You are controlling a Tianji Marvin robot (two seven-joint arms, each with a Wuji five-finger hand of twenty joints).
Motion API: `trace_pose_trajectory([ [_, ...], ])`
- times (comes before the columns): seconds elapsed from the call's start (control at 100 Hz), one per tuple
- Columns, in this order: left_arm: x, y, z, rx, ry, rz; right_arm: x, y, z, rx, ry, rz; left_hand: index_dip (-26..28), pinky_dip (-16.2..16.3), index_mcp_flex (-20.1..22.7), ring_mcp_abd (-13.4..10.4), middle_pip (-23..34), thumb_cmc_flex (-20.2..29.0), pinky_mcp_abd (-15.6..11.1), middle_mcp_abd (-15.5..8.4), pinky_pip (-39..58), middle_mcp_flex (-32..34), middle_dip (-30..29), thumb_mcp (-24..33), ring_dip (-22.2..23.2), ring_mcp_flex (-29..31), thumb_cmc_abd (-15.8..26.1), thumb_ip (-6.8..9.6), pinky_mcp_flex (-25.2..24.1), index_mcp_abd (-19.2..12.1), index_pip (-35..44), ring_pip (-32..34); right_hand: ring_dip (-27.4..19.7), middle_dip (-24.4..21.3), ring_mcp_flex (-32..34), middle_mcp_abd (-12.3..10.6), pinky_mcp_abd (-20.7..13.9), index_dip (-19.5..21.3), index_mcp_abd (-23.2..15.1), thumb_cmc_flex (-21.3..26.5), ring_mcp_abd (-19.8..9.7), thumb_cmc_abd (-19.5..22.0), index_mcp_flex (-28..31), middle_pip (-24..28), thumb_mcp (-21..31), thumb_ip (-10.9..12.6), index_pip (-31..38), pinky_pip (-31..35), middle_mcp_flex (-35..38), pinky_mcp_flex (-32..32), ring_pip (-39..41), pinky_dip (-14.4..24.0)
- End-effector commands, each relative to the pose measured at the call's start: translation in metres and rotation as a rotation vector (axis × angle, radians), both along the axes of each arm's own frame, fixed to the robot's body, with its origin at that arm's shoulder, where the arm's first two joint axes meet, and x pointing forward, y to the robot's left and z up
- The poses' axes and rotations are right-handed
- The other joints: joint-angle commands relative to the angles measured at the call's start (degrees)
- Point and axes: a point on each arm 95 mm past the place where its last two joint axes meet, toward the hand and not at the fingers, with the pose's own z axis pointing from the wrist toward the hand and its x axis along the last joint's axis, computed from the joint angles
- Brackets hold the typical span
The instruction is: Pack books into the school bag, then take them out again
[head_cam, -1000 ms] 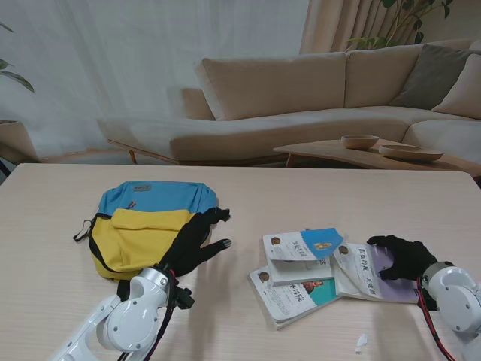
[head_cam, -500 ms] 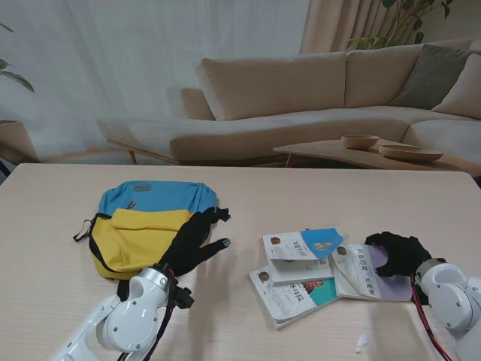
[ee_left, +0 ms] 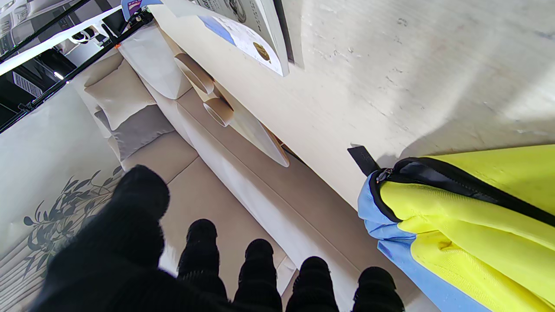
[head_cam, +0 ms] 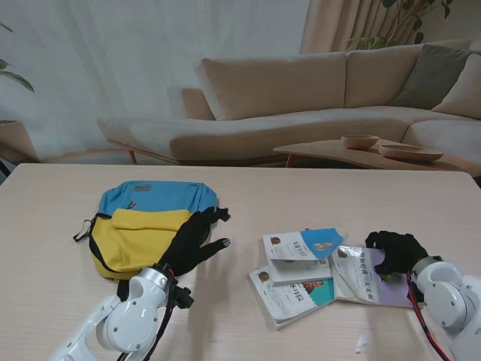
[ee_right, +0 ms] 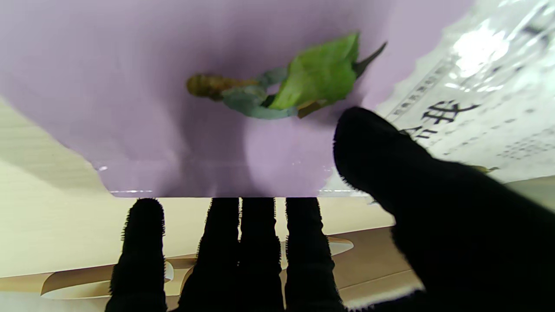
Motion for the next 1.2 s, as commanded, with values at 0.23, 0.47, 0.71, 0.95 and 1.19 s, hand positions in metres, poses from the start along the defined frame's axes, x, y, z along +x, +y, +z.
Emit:
trace_pose_trajectory([
  [0.23,-0.003,-0.003,0.001,-0.003,0.003,-0.014,-0.016,0.008,-0.030,0.015,0.079,0.006,0.8,0.3,-1.9,-2.6,0.5,-1.7,-2.2,-0.6,-1.3,-0.4,0.5,0.8,0.3,-0.9,0.0,0.28,-0.4,0.5,-0.3,-0.2,7.1,12.5,12.6,-3.4,2.5,8.5,-7.2,11.6,2.1,-2.6,4.9,14.9,1.9,-7.4,13.5,1.8,12.1,1.4,15.4,1.5],
  [0.47,-0.003,-0.003,0.001,-0.002,-0.002,-0.015,-0.017,0.011,-0.032,0.017,0.061,0.013,0.7,0.1,-1.9,-2.6,0.5,-1.8,-2.1,-0.6,-1.4,-0.4,0.6,0.7,0.1,-0.9,0.0,0.29,-0.4,0.6,-0.4,-0.3,6.7,13.5,21.6,-4.0,4.7,6.0,-9.9,15.5,3.2,-2.8,10.4,18.8,3.1,-7.9,18.1,2.7,20.8,4.5,19.4,1.9],
  [0.71,-0.003,-0.002,0.002,-0.004,-0.009,-0.011,-0.017,0.011,-0.032,0.021,0.030,0.000,0.8,0.0,-1.9,-2.5,0.5,-1.7,-2.2,-0.6,-1.4,-0.4,0.6,0.7,0.0,-0.9,-0.1,0.31,-0.4,0.7,-0.3,-0.2,3.3,11.9,27.4,-3.6,7.1,-0.8,-3.8,16.2,5.3,-5.6,13.2,20.3,7.0,-4.8,11.8,3.3,24.5,8.5,21.0,2.1],
  [0.95,-0.003,-0.002,0.002,-0.005,-0.009,-0.014,-0.014,0.010,-0.030,0.044,-0.042,-0.017,0.8,0.0,-1.9,-2.5,0.5,-1.8,-2.1,-0.5,-1.4,-0.4,0.6,0.7,0.0,-0.9,-0.1,0.32,-0.3,0.9,-0.2,-0.2,1.7,14.3,31.1,-1.3,9.3,-9.4,-9.1,15.0,6.4,-7.1,26.3,18.2,9.4,-3.7,7.4,3.8,28.1,11.8,21.1,2.0],
  [1.19,-0.004,-0.002,0.003,-0.007,-0.011,-0.013,-0.014,0.010,-0.023,0.062,-0.111,-0.033,0.9,-0.1,-1.9,-2.6,0.5,-1.8,-2.2,-0.5,-1.3,-0.4,0.6,0.7,0.0,-0.9,-0.1,0.31,-0.3,1.0,-0.1,-0.2,1.0,20.0,32.9,-0.5,10.6,-4.1,-15.7,14.3,7.1,-10.5,40.1,16.6,14.5,-2.9,5.6,5.1,30.5,14.3,22.9,2.2],
])
